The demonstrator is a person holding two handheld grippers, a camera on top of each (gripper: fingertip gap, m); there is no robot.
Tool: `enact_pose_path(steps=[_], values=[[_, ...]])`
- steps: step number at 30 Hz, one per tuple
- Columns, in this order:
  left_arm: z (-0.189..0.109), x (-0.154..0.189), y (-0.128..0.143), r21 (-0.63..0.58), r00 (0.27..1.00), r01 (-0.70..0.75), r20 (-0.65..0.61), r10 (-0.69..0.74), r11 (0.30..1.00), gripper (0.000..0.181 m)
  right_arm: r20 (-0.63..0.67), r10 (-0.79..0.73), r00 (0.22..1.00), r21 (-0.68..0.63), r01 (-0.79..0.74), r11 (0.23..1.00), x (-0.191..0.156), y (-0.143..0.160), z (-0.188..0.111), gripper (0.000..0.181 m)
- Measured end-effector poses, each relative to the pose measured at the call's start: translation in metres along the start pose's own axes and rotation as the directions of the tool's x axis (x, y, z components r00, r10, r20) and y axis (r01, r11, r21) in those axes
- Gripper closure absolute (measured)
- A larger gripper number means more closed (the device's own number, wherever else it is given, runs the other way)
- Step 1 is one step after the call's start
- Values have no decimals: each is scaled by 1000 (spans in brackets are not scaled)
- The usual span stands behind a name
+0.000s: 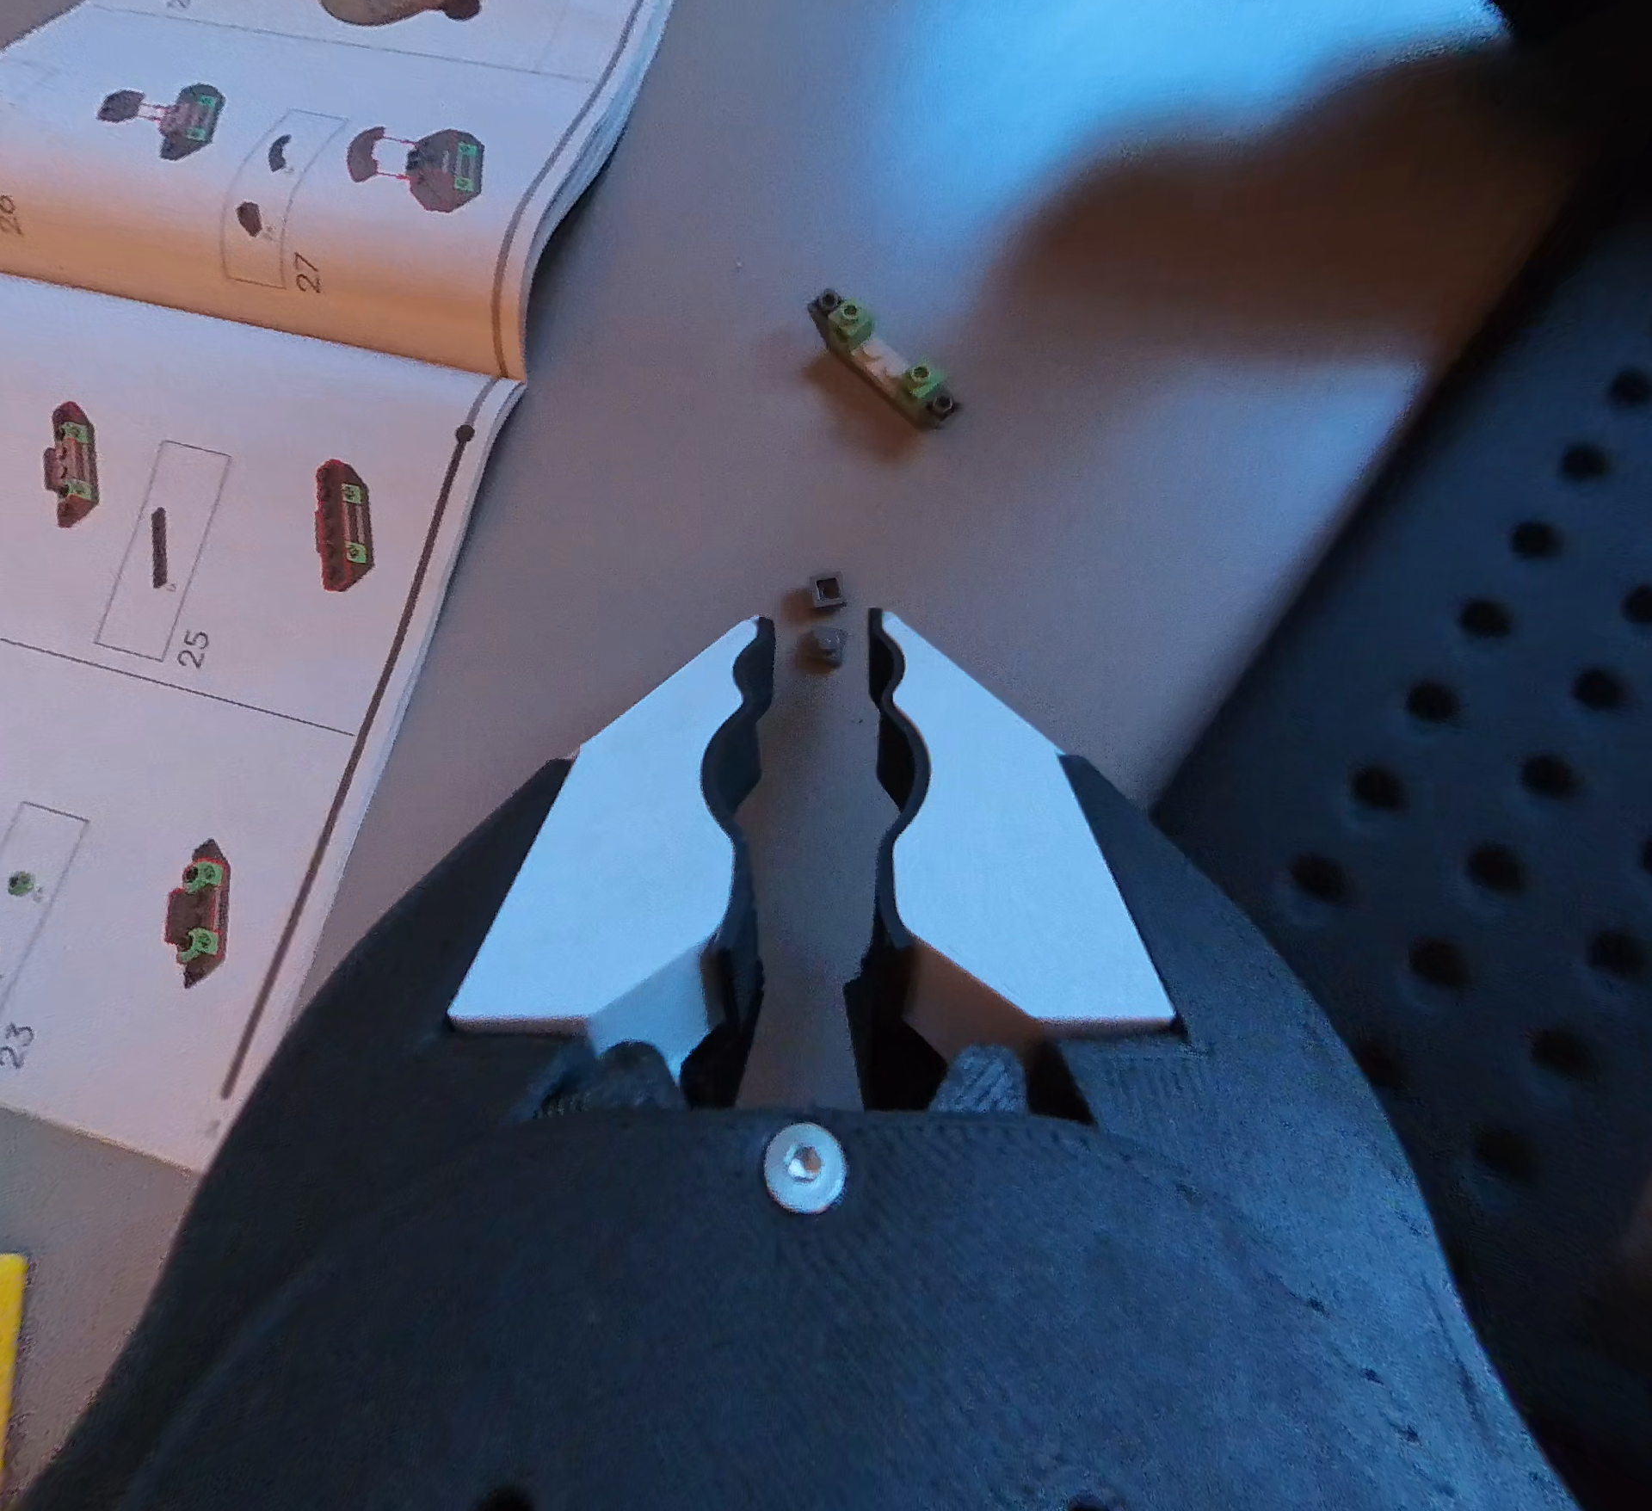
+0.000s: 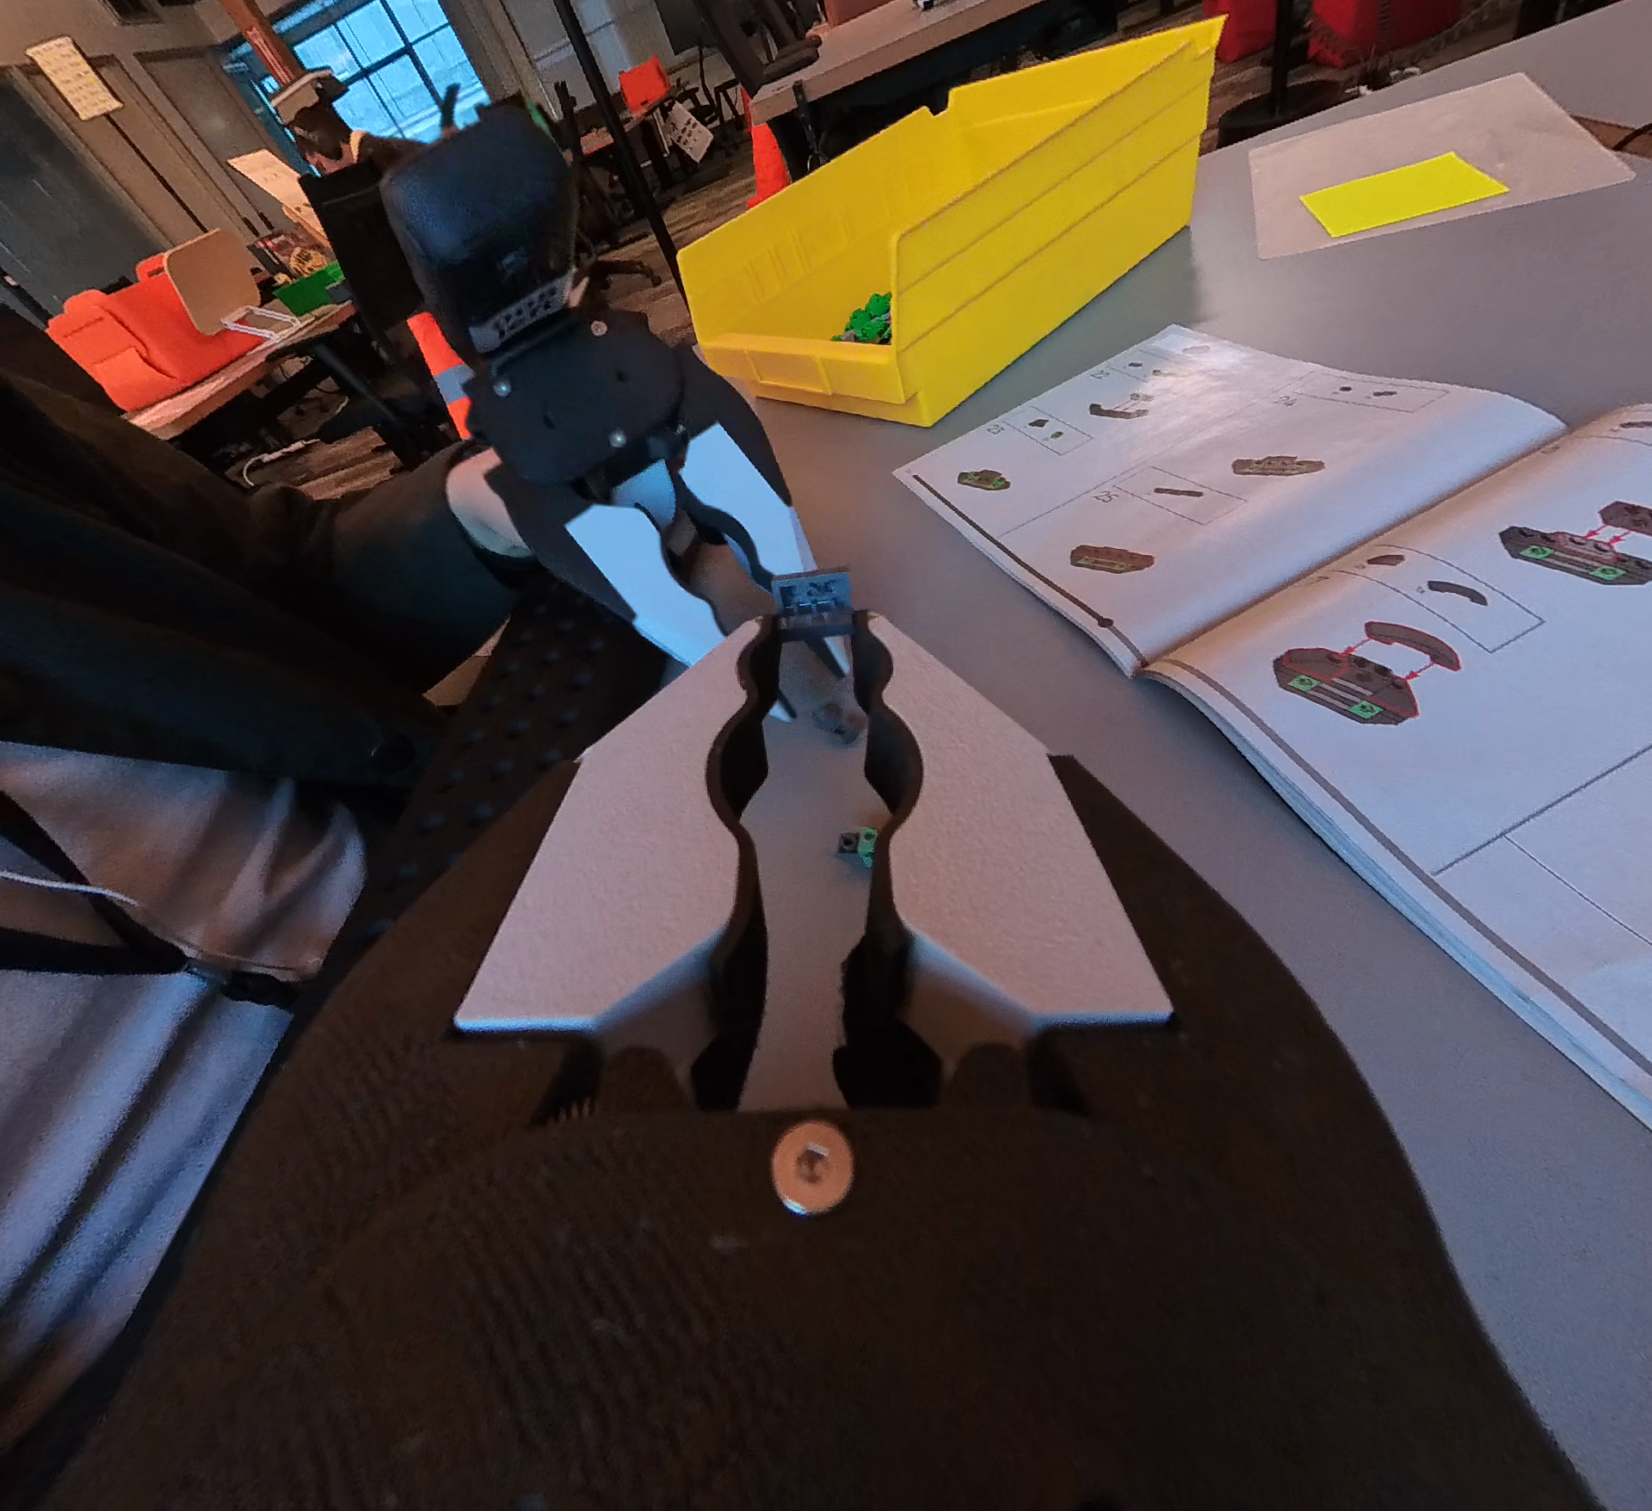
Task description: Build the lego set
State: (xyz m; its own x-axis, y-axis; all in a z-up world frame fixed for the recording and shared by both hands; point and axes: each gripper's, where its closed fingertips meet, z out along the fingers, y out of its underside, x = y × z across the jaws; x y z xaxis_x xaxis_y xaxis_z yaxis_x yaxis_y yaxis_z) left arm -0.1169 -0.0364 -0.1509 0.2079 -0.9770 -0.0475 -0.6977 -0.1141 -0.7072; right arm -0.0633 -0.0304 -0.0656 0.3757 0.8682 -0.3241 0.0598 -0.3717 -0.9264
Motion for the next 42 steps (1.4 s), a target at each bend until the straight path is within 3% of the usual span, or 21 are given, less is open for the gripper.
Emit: enact_pose_path(steps=[3, 4, 6, 9, 11, 14, 16, 18, 21, 24, 27, 31, 33, 35, 37, 39, 42], values=[[8, 4, 8, -68, 999, -30, -27, 28, 997, 159, 12, -8, 1000, -4, 9, 1000, -5, -1, 1, 167], [9, 6, 7, -63, 999, -32, -40, 29, 998, 171, 15, -11, 1000, -9, 12, 1000, -6, -1, 1, 167], [9, 7, 7, -71, 998, -35, -49, 32, 997, 175, 16, -17, 1000, -17, 17, 1000, -7, 0, 2, 167], [-5, -8, 7, -75, 999, -32, 26, 34, 997, 175, 20, -15, 1000, -21, 16, 1000, -8, 1, 2, 167], [-40, -31, -1, -9, 992, -7, 128, 8, 1000, 175, 20, -15, 1000, -20, 16, 1000, -9, 1, 2, 167], [-124, -94, 1, 114, 936, 100, 325, -133, 988, 175, 22, -16, 1000, -20, 16, 1000, -9, 0, 3, 167], [-175, -145, 31, 89, 858, 191, 468, -210, 978, 175, 29, -17, 999, -24, 18, 1000, -11, 1, 4, 167], [-197, -182, 73, -32, 809, 332, 523, -267, 943, 176, 34, -22, 999, -31, 23, 999, -12, 2, 6, 166], [-200, -225, 107, -101, 757, 434, 579, -302, 895, 176, 38, -28, 999, -49, 30, 998, -14, 5, 9, 166], [-189, -240, 115, -77, 750, 502, 534, -390, 861, 172, 24, -37, 999, -54, 39, 998, -13, 6, 8, 167], [-192, -247, 109, -27, 735, 534, 508, -449, 845, 154, 21, -25, 999, -36, 26, 999, -11, 3, 5, 167], [-206, -241, 81, 63, 749, 471, 498, -437, 880, 153, 21, -27, 999, -17, 28, 999, -12, -2, 2, 167], [-194, -205, 48, 99, 828, 424, 362, -429, 900, 154, 19, -36, 999, -11, 37, 999, -13, -4, 2, 167], [-162, -136, -4, 176, 937, 319, 92, -338, 931, 156, 9, -53, 999, -2, 53, 999, -12, -6, 1, 167], [-119, -72, -32, 197, 979, 202, -49, -197, 959, 161, -3, -54, 999, 7, 54, 999, -10, -8, -1, 167], [-70, -32, -32, 124, 996, 87, -43, -82, 988, 162, -9, -44, 999, 20, 44, 999, -8, -10, -3, 167], [-20, -12, -26, 41, 1000, 2, -24, -1, 999, 163, -22, -34, 999, 33, 35, 999, -4, -11, -6, 167]])
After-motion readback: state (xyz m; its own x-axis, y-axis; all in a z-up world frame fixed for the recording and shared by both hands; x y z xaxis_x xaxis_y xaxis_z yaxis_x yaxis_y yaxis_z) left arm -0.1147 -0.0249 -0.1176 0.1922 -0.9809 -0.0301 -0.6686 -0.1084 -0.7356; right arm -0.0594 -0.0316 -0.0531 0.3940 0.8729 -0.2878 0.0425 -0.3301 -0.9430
